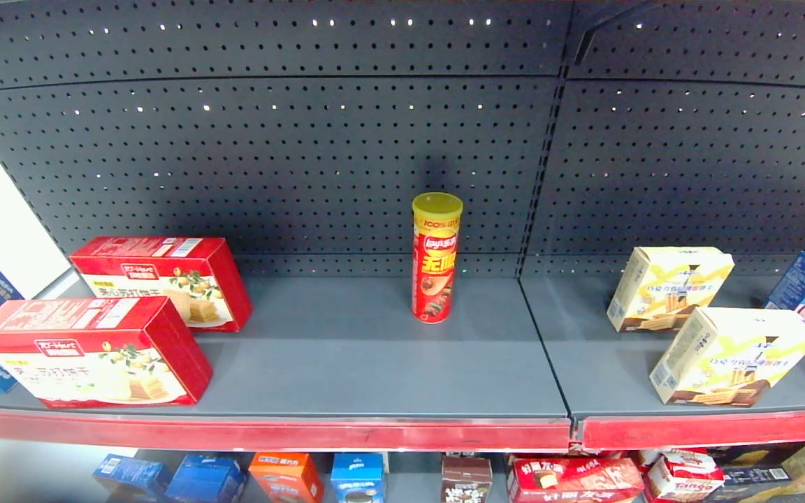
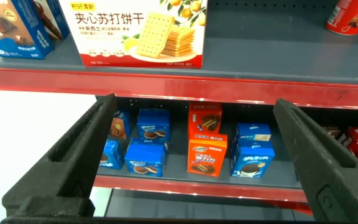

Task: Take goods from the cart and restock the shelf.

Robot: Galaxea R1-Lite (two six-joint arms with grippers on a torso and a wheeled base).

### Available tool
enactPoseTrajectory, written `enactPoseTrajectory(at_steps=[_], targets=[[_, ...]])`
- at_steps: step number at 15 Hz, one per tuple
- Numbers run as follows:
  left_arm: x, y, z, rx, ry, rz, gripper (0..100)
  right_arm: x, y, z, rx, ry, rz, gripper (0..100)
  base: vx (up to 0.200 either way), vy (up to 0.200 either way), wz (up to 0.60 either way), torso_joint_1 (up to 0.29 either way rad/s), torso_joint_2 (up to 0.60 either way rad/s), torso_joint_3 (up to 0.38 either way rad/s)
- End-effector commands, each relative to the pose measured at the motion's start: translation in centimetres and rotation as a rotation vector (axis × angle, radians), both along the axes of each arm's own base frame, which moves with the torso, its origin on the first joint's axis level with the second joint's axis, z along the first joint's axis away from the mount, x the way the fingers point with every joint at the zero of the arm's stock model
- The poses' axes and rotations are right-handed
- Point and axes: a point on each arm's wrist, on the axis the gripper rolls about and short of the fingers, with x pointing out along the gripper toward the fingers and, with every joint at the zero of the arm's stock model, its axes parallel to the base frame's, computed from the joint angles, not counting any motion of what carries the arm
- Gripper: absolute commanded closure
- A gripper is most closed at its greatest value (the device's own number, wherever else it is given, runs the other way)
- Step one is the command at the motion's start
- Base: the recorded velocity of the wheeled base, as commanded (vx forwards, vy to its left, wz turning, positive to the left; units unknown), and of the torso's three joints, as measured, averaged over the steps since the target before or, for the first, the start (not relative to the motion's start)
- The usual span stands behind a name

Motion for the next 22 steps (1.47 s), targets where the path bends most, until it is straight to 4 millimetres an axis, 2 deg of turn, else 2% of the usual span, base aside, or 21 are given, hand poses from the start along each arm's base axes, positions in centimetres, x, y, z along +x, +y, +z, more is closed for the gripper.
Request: enactPoseTrajectory(at_steps=[1,11,14,19,22], targets=[[0.01,0.0,0.0,0.0,0.001,0.001,0,-0.04,0.03,-0.02,-0.002,-0.003,-0.001,0,0.0,0.0,0.0,0.0,0.0,0.0],[0.01,-0.01,0.0,0.006,0.001,-0.003,0,0.07,0.1,-0.06,-0.009,-0.006,-0.023,0,0.0,0.0,0.0,0.0,0.0,0.0],[0.01,-0.01,0.0,0.003,0.001,-0.002,0,0.03,0.12,-0.03,-0.014,-0.007,-0.022,0,-0.2,0.0,0.0,0.01,0.01,0.001],[0.01,0.0,0.0,0.004,0.001,-0.003,0,0.08,0.1,-0.14,-0.019,-0.001,-0.023,0,0.0,0.0,0.0,0.0,0.0,0.0],[0.01,-0.01,0.0,0.004,0.001,-0.002,0,0.1,0.1,-0.19,-0.017,0.002,-0.023,0,0.0,0.0,-0.6,0.003,0.0,0.004]])
